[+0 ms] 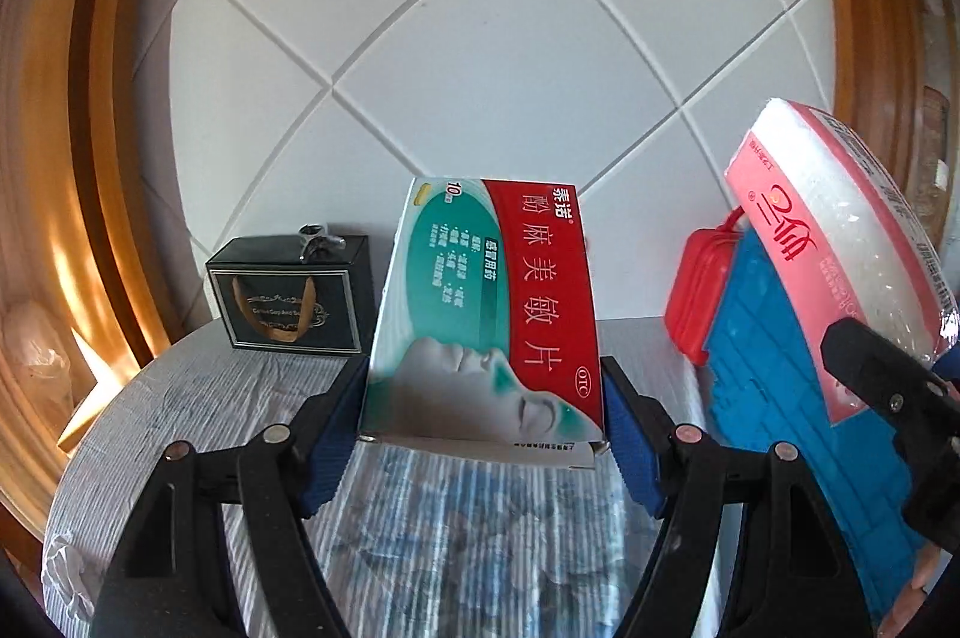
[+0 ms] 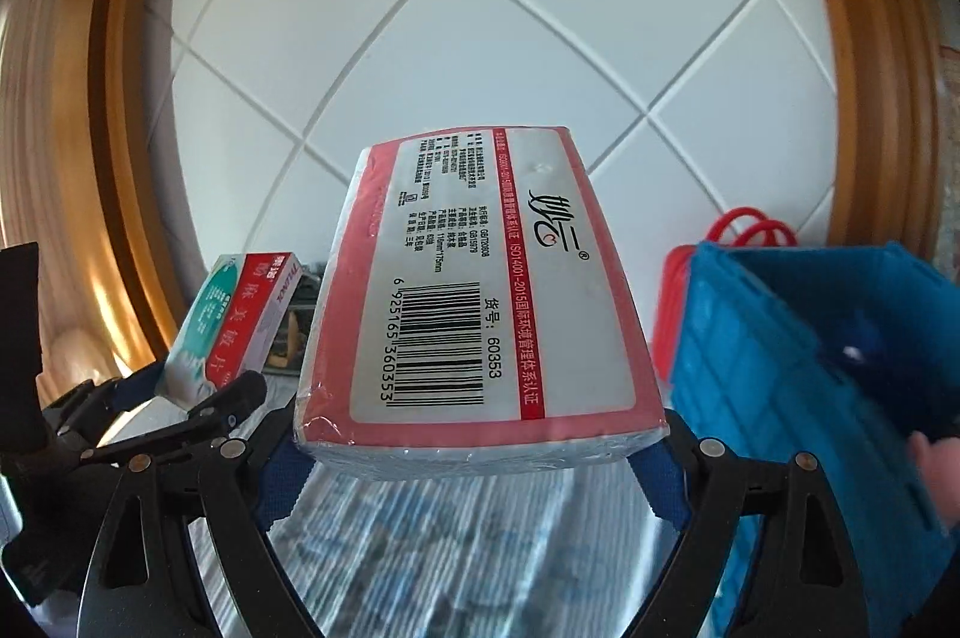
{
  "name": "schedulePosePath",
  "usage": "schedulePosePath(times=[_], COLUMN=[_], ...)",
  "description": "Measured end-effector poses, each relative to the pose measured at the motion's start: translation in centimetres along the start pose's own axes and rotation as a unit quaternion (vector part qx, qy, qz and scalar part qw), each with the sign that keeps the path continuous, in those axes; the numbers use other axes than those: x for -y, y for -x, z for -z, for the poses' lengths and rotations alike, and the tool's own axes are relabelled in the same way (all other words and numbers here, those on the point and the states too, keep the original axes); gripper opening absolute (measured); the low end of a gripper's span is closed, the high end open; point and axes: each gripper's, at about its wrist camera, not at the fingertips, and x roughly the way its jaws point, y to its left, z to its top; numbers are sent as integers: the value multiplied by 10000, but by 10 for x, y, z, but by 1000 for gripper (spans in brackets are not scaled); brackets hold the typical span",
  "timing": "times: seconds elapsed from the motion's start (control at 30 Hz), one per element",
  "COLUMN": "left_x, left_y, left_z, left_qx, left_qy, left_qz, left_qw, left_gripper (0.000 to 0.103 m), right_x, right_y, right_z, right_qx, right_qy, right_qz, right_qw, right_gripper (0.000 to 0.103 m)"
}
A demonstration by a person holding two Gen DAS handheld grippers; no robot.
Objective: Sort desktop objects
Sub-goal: 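Carry the medicine box and tissue pack over the blue bin, then open both tools to drop the box and tissue pack into the bin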
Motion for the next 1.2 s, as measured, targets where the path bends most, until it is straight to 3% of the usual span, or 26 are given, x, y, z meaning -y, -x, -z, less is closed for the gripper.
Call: schedulePosePath(times=[0.3,0.57,0.77,0.93,1.07,1.2], left_x=[98,223,342,415,456,472], left_y=[68,133,155,142,131,119], left_z=[11,29,49,63,72,79], left_qx=[203,432,98,-437,-652,-812], left_qy=[-241,-439,-356,-493,-699,-765], left_qz=[870,1075,889,725,655,661], left_qw=[9957,9923,9954,9952,9933,9916], left_gripper=[73,73,73,73,73,75], right_x=[76,178,304,389,429,446], right_y=[115,181,188,171,152,133], right_z=[-2,16,33,51,63,70], right_qx=[270,417,135,-365,-682,-1044], right_qy=[-219,-194,16,213,139,141], right_qz=[950,1221,1174,1266,1132,1219], right_qw=[9949,9915,9930,9911,9911,9869], right_gripper=[90,90,90,90,90,90])
